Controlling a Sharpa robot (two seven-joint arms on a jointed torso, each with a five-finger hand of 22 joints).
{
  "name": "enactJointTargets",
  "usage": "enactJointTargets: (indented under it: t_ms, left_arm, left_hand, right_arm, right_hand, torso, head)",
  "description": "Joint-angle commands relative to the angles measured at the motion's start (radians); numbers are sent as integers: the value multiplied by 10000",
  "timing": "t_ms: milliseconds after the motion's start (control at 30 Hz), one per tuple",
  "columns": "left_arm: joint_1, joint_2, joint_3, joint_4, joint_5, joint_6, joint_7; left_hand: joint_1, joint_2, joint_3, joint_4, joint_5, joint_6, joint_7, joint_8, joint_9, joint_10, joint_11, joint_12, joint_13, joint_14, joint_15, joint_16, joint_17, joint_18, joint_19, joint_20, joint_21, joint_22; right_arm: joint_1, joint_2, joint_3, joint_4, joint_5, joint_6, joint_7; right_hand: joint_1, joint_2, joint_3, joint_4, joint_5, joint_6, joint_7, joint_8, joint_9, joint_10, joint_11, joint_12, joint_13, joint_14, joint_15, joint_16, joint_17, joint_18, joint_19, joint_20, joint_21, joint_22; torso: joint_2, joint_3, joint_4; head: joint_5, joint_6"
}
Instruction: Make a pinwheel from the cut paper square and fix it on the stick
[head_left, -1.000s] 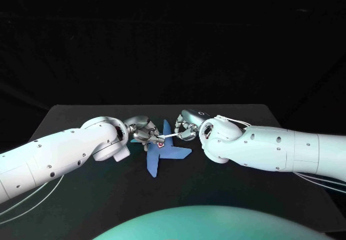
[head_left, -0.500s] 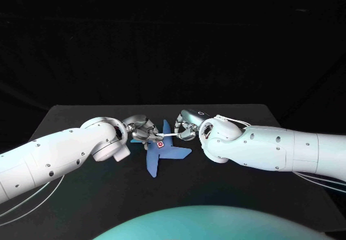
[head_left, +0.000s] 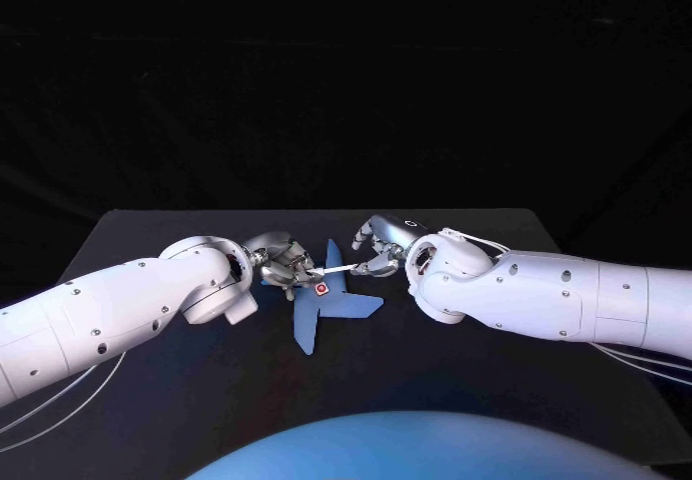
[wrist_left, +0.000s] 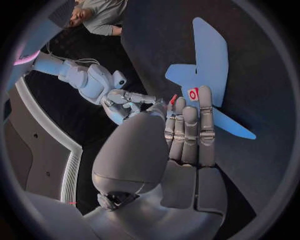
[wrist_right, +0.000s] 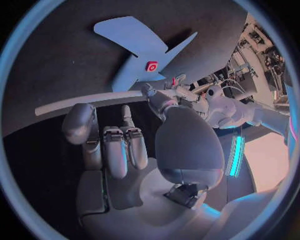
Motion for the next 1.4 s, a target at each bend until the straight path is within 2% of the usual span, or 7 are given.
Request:
enactJointTargets:
  t_ms: [33, 167, 433, 600, 933, 1133, 1400]
  left_arm:
    - [7, -2, -32, 54, -1033, -256, 815]
    - [5, -54, -103, 53, -2028, -690, 1468]
    - [-23, -167, -237, -15, -3734, -2036, 2772]
    - [-122, -187, -260, -82, -4454, -2618, 3222]
    - [-362, -151, -278, -145, -5429, -2948, 3458]
    - [-410, -164, -280, -141, -5484, -2923, 3432]
    - [-423, -193, -280, -122, -5385, -2844, 3336]
  left_hand:
    - [-426, -249, 1054, -612, 14, 109, -56, 36, 18, 83, -17, -41, 38, -12, 27, -42, 32, -12, -73, -10, 75, 102]
    - [-1243, -564, 2095, -1112, 15, 99, -46, 129, 115, 149, -13, -57, 104, 29, 29, -32, 42, -6, -66, 0, 89, 279]
    - [-1821, -716, 2739, -1586, 14, 69, -37, 224, 212, 191, -10, -90, 143, -64, 29, -173, -163, -1, -58, 0, 71, 407]
    - [-1924, -750, 2891, -1719, 14, 54, -22, 247, 235, 201, -5, -116, 142, -89, 31, -246, -255, -1, -51, 0, 68, 441]
    - [-1981, -780, 2983, -1794, 13, 40, -14, 258, 247, 202, 0, -141, 137, -94, 35, -282, -287, -2, -56, 1, 63, 463]
    - [-1991, -786, 3002, -1810, 14, 38, -13, 261, 250, 205, 0, -145, 137, -83, 34, -279, -278, -2, -55, 1, 64, 468]
    - [-2008, -794, 3035, -1841, 13, 40, -12, 270, 255, 216, -1, -148, 137, -55, 33, -267, -254, -2, -53, 0, 65, 479]
  right_arm:
    - [13, -167, 0, 9, 1094, -95, 1242]
    - [34, -519, -1, 110, 1940, 245, 2256]
    - [288, -1263, 0, 579, 2389, 1443, 3540]
    - [362, -1276, 1, 760, 1372, 1819, 3213]
    - [378, -789, -1, 789, 114, 1406, 2208]
    - [334, -519, -1, 643, -130, 1248, 1782]
    - [204, -314, -19, 568, -192, 1611, 1395]
  right_hand:
    - [405, 90, -659, 236, -11, -496, 162, -152, -227, 654, 171, -485, 2216, 1049, 166, 40, 2628, 270, -373, 173, -930, 935]
    - [880, 251, -1627, 699, 2, -767, 271, -100, -482, 573, 268, -549, 2148, 1049, 267, 40, 2628, 329, -434, 326, -1054, 928]
    - [1096, 589, -1502, 962, -5, 93, 64, 423, -567, 735, 91, -232, 2285, 1049, 132, 40, 2628, 241, -158, 249, -295, 1114]
    - [1032, 631, -1427, 1079, -34, 409, -33, 520, -650, 924, -4, 103, 2482, 1049, 38, 40, 2628, 146, 76, 156, 315, 1247]
    - [1031, 701, -1263, 1204, -31, 681, -126, 563, -765, 1044, -100, 334, 2627, 1049, -60, 40, 2628, 38, 326, 52, 987, 1390]
    - [1038, 743, -1170, 1237, -18, 748, -148, 557, -819, 1044, -123, 334, 2627, 1049, -83, 40, 2628, 12, 390, 26, 1150, 1424]
    - [799, 710, -1083, 1456, -23, 1054, -233, 620, -916, 1044, -196, 334, 2627, 1049, -146, 40, 2628, -17, 471, -33, 1340, 1460]
  torso:
    - [3, 0, -6]
    - [9, 2, -12]
    - [-7, 7, -24]
    - [5, 10, -13]
    - [19, -11, 20]
    - [12, -5, 27]
    - [8, -1, 1]
  head:
    - [24, 1]
    - [50, 1]
    - [141, 1]
    - [123, 1]
    - [39, 1]
    - [44, 1]
    - [78, 1]
